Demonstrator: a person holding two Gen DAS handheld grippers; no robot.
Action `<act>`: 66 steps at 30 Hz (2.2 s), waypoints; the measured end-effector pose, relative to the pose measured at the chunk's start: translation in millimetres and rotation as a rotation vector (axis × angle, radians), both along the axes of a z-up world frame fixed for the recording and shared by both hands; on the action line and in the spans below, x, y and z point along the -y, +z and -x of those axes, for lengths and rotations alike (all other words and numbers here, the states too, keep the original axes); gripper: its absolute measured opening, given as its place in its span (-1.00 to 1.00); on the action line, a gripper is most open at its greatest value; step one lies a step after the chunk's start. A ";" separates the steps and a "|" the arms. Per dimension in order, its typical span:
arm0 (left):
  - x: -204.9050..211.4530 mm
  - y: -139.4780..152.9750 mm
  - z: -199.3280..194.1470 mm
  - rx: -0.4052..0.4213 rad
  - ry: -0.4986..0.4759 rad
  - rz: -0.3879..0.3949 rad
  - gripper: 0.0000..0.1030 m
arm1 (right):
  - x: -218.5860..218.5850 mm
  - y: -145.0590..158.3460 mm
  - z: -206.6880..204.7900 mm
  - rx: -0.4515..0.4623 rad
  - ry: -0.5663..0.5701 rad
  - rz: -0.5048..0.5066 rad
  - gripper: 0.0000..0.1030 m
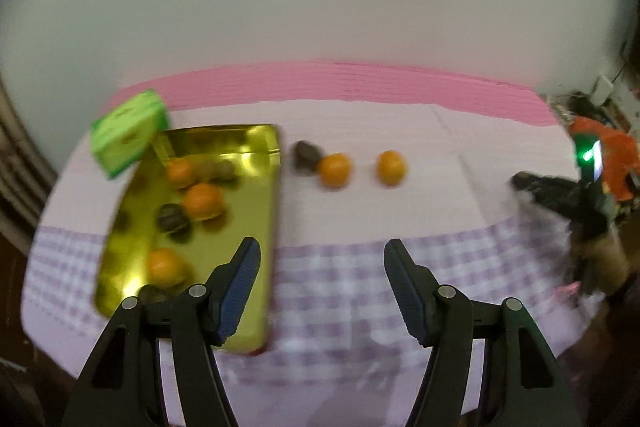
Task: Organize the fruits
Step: 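Reach the right gripper to a kiwi beside the tray and grasp it, then grasp an orange on the cloth with the left gripper while the right gripper holds the kiwi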
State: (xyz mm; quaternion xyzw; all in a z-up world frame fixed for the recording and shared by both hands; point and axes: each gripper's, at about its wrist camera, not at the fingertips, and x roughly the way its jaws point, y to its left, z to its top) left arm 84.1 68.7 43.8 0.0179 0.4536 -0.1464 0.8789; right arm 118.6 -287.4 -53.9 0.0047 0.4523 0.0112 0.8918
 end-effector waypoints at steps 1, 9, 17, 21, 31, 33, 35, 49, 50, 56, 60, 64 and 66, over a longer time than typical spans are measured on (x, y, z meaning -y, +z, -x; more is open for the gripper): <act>8.2 2.3 -9.8 -0.022 -0.005 0.025 0.26 | -7.0 -3.6 -2.6 0.006 0.003 -0.005 -0.55; 41.0 -27.5 -99.2 -0.236 0.150 0.136 0.26 | 3.8 -4.3 0.3 0.040 0.009 -0.065 -0.55; 46.1 -72.4 -149.6 -0.306 0.282 0.060 0.26 | -7.1 -0.4 3.6 0.062 0.068 -0.076 -0.55; 52.4 -82.7 -161.1 -0.312 0.287 0.030 0.24 | -10.9 -0.9 3.3 0.059 0.094 -0.075 -0.55; 57.6 -101.2 -152.9 -0.333 0.243 0.035 -0.21 | -4.7 -6.4 -0.8 0.030 0.065 -0.110 -0.55; 55.6 -94.4 -141.3 -0.319 0.232 0.049 -0.21 | -4.7 -8.3 -3.2 0.016 0.062 -0.110 -0.55; 51.5 -84.2 -125.6 -0.298 0.218 0.069 -0.21 | -4.5 -8.4 -3.5 0.016 0.058 -0.111 -0.55; 10.1 -18.7 -21.9 -0.105 0.191 0.033 -0.21 | -16.1 -10.1 -4.3 0.011 0.056 -0.033 -0.55; 7.0 -16.5 -17.1 -0.093 0.193 0.026 -0.21 | -16.5 -10.2 -4.2 0.011 0.056 -0.030 -0.55; -17.8 -7.3 3.9 -0.046 0.216 -0.001 -0.21 | -20.4 -10.6 -4.7 0.007 0.054 0.009 -0.54; -32.3 -4.6 9.8 -0.025 0.234 -0.014 -0.21 | -22.0 -10.7 -4.5 0.007 0.051 0.025 -0.55; -42.3 -0.7 11.2 0.012 0.253 -0.033 -0.21 | -22.6 -10.7 -4.3 0.007 0.044 0.034 -0.55; -46.8 -0.1 10.4 0.024 0.261 -0.038 -0.21 | -22.7 -10.9 -4.1 0.007 0.039 0.037 -0.55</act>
